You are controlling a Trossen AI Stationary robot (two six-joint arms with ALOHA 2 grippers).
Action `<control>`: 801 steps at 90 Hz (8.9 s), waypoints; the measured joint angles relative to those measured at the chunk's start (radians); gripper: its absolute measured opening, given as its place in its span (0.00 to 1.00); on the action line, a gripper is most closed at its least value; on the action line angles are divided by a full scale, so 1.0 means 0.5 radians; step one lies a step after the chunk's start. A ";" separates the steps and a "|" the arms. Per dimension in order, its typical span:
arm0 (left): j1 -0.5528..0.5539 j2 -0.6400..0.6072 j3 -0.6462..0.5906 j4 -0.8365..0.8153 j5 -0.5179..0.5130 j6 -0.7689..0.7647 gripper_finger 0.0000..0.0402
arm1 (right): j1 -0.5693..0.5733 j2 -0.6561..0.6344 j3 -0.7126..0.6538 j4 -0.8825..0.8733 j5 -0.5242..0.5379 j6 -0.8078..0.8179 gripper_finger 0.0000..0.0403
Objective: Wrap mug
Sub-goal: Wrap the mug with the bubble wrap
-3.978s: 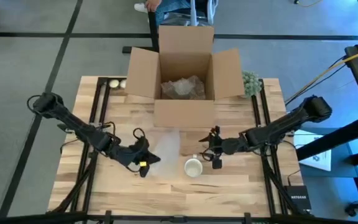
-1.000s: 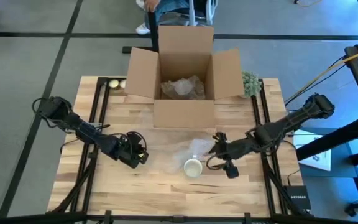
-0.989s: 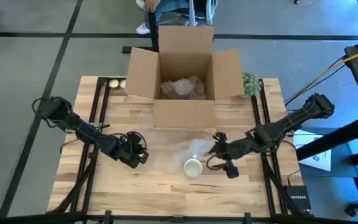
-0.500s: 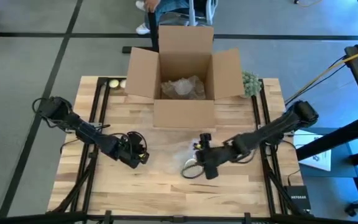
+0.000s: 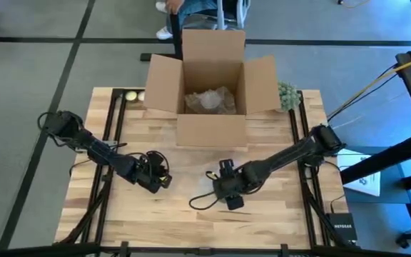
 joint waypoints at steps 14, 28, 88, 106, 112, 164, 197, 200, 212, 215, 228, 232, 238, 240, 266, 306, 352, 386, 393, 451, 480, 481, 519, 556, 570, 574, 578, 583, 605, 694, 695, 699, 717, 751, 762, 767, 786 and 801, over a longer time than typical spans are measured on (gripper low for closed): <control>-0.001 0.000 0.001 0.002 0.011 0.000 0.26 | 0.000 0.017 0.000 -0.044 -0.021 0.005 0.28; -0.011 0.000 0.001 0.010 0.056 -0.004 0.26 | 0.056 0.007 0.008 -0.181 -0.101 0.067 0.04; -0.083 -0.003 0.257 0.035 0.489 0.046 0.26 | 0.378 -0.313 0.418 -0.515 0.483 0.195 0.01; -0.221 0.039 0.261 0.063 0.356 -0.120 0.26 | 0.153 -0.170 0.404 0.113 0.543 -0.133 0.01; -0.274 0.091 0.261 0.075 0.324 -0.188 0.26 | 0.086 -0.087 0.401 0.211 0.561 -0.184 0.01; -0.593 0.211 0.261 0.162 0.348 -0.670 0.26 | 0.079 0.248 0.409 -0.401 0.293 0.036 0.01; -0.593 0.211 0.382 0.271 0.307 -0.446 0.26 | 0.009 0.202 0.661 -0.472 0.228 -0.021 0.01; -0.586 0.211 0.395 0.274 0.296 -0.418 0.26 | -0.018 0.206 0.647 -0.473 0.185 -0.018 0.01; -0.573 0.211 0.410 0.269 0.271 -0.367 0.26 | -0.084 0.207 0.503 -0.537 -0.043 0.040 0.01; -0.573 0.211 0.411 0.269 0.268 -0.367 0.26 | -0.085 0.208 0.461 -0.524 -0.076 0.050 0.01; -0.561 0.211 0.412 0.263 0.228 -0.329 0.26 | -0.079 0.205 0.333 -0.383 -0.131 0.083 0.01; -0.545 0.211 0.412 0.264 0.221 -0.316 0.26 | -0.079 0.202 0.317 -0.352 -0.140 0.089 0.01; -0.519 0.211 0.412 0.263 0.217 -0.303 0.26 | -0.087 0.198 0.298 -0.332 -0.132 0.095 0.01; -0.509 0.211 0.412 0.264 0.215 -0.296 0.26 | -0.092 0.198 0.293 -0.322 -0.127 0.094 0.02; -0.435 0.211 0.412 0.271 0.216 -0.212 0.26 | -0.095 0.208 0.304 -0.257 -0.091 0.038 0.24; -0.173 0.211 0.412 0.285 0.213 -0.051 0.26 | 0.044 -0.284 0.394 -0.905 0.029 0.288 0.52; -0.101 0.211 0.412 0.440 0.056 0.228 0.26 | 0.939 -0.972 -1.008 -0.449 -0.238 1.618 0.53; -0.076 0.211 0.413 0.509 0.038 0.363 0.26 | 1.190 -0.960 -1.459 0.019 -0.243 1.976 0.47; -0.075 0.211 0.413 0.529 0.037 0.396 0.26 | 1.157 -0.949 -1.492 0.072 -0.242 1.978 0.38; -0.034 0.211 0.412 0.635 0.037 0.532 0.26 | 0.812 -0.947 -1.485 0.289 -0.098 1.436 0.02; -0.032 0.211 0.412 0.773 0.033 0.602 0.26 | 0.792 -0.952 -0.948 -0.113 0.257 0.980 0.00; -0.032 0.211 0.412 0.779 0.031 0.609 0.26 | 0.789 -0.952 -0.930 -0.114 0.283 0.959 0.00; -0.032 0.211 0.411 0.855 0.003 0.693 0.26 | 0.449 -0.887 -0.751 0.971 0.665 -0.035 0.00; 0.058 0.211 0.412 1.419 0.017 1.071 0.26 | 0.163 -0.476 -0.792 1.164 0.332 -0.118 0.00; 0.126 0.285 0.475 1.446 0.094 1.106 0.26 | 0.153 -0.476 -0.792 1.176 0.344 -0.133 0.00; 0.152 0.347 0.528 1.443 0.148 1.131 0.26 | 0.153 -0.476 -0.792 1.180 0.350 -0.139 0.00; 0.171 0.421 0.603 1.445 0.220 1.162 0.26 | 0.153 -0.476 -0.792 1.183 0.350 -0.143 0.00; 0.187 0.523 0.709 1.443 0.296 1.228 0.26 | 0.153 -0.476 -0.792 1.182 0.351 -0.147 0.00; 0.192 0.759 1.048 1.160 0.345 1.409 0.26 | 0.156 -0.476 -0.792 1.176 0.346 -0.148 0.00; 0.182 0.808 1.062 1.077 0.298 1.408 0.26 | 0.096 -0.313 -0.289 0.411 0.017 0.033 0.00; 0.182 0.808 1.062 1.077 0.298 1.408 0.26 | 0.094 -0.296 -0.291 0.408 0.017 0.039 0.00; 0.183 0.808 1.061 1.077 0.298 1.408 0.26 | 0.075 -0.241 -0.295 0.410 0.017 0.057 0.00; 0.182 0.800 1.060 1.075 0.314 1.411 0.26 | 0.054 -0.100 -0.287 0.433 -0.013 0.061 0.00; 0.113 0.694 1.131 0.914 0.355 1.544 0.26 | 0.053 -0.106 -0.294 0.459 -0.030 0.026 0.00; 0.063 0.665 1.154 0.804 0.372 1.630 0.26 | 0.053 -0.104 -0.295 0.462 -0.029 0.025 0.00; 0.048 0.683 1.150 0.790 0.371 1.639 0.26 | 0.053 -0.104 -0.294 0.460 -0.028 0.025 0.00; 0.079 0.807 1.150 0.979 0.357 1.662 0.26 | 0.053 -0.102 -0.297 0.458 -0.026 0.023 0.00; 0.123 0.835 1.151 1.065 0.288 1.660 0.26 | 0.053 -0.098 -0.299 0.488 -0.027 0.016 0.00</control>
